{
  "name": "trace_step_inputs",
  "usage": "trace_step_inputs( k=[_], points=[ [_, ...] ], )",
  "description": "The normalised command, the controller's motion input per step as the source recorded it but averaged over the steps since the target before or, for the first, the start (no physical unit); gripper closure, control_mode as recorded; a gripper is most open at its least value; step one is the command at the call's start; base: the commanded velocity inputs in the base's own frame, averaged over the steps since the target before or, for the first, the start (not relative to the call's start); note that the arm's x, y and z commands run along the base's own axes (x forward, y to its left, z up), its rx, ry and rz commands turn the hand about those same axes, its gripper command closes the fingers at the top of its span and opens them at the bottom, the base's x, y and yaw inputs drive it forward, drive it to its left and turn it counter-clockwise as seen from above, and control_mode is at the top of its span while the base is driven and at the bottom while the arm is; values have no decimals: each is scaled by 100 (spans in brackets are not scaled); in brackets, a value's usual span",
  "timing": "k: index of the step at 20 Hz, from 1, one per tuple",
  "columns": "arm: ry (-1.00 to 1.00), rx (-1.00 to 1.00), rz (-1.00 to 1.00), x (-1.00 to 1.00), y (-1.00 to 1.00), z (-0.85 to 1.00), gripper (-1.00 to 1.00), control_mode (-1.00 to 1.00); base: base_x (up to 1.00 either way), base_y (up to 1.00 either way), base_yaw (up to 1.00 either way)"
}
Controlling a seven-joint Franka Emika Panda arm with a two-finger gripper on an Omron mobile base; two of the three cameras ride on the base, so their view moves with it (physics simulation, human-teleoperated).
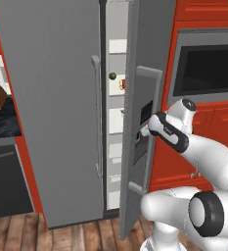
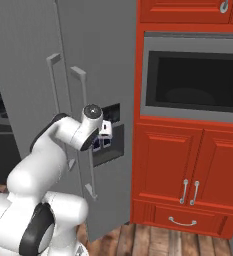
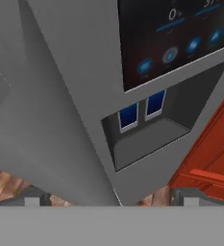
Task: Store the hot dog in the freezer for long-term storage. Close the freezer door after placing the cooked food.
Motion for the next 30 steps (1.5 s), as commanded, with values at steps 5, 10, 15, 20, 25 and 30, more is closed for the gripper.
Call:
trace_step_inputs(
  k=[5,10,15,20,25,30],
  points=[
    [0,-11,-4,14,23,10,-100,-100,0,0,0],
    [-6,-7,-5,19,14,6,-100,-100,0,0,0],
    [-14,-6,-7,22,12,0,-100,-100,0,0,0],
    [-5,-5,-8,36,15,3,-100,-100,0,0,0],
    [0,-2,-10,47,9,11,-100,-100,0,0,0],
    [5,0,-3,43,0,18,-100,-100,0,0,0]
  ],
)
